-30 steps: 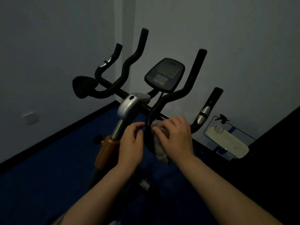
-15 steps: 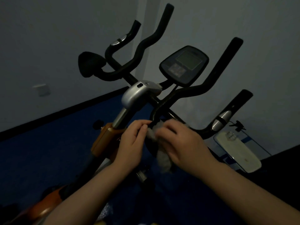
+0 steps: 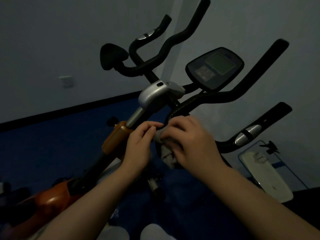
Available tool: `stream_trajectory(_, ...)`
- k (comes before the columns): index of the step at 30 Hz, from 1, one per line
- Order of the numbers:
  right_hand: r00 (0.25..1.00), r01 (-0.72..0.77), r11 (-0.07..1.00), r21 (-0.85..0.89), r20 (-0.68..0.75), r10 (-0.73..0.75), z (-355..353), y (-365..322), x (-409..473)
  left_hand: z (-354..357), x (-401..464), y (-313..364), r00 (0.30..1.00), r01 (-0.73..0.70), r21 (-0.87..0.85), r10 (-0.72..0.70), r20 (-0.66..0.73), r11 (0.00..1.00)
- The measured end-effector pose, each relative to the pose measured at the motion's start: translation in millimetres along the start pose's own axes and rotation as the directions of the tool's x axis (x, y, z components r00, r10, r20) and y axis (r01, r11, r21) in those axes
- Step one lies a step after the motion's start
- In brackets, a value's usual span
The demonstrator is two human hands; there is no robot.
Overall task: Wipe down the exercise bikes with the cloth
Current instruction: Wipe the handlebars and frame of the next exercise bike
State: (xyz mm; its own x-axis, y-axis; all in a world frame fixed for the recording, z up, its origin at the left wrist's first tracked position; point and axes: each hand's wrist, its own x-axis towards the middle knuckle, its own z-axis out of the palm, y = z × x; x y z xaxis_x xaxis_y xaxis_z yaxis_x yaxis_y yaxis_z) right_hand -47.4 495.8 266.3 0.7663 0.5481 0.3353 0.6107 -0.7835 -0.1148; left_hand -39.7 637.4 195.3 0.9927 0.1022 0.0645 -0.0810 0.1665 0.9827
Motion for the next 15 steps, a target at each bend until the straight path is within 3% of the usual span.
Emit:
stream_trajectory(5,0.984,0.043,0.999,-0.022,0.172,-0.038,-9,5,-20,-1,0,-1,0.993,0.051,-0.034,-0.055,-0.104,0.998)
stream_trajectory(9,0.993,-0.107,0.993,0.052,-0.036,0.109,-2,-2,-2,-2,-2,0,0.991,0.045,-0.041,-0.05,-0.121,0.998)
stream_trajectory(11,0.982,-0.17,0.985,-0.028,-0.089,0.167,11,-17,-1,-1,-4,0,0.99,0.049,-0.039,-0.054,-0.13,0.998)
stream_trajectory(13,0.992,-0.127,0.985,-0.118,-0.019,0.125,19,-27,-9,1,-6,0,0.992,0.056,-0.035,-0.06,-0.115,0.998)
stream_trajectory(15,0.991,-0.046,0.995,-0.094,0.121,0.057,15,-27,-16,5,-6,3,0.994,0.048,-0.033,-0.051,-0.096,0.998)
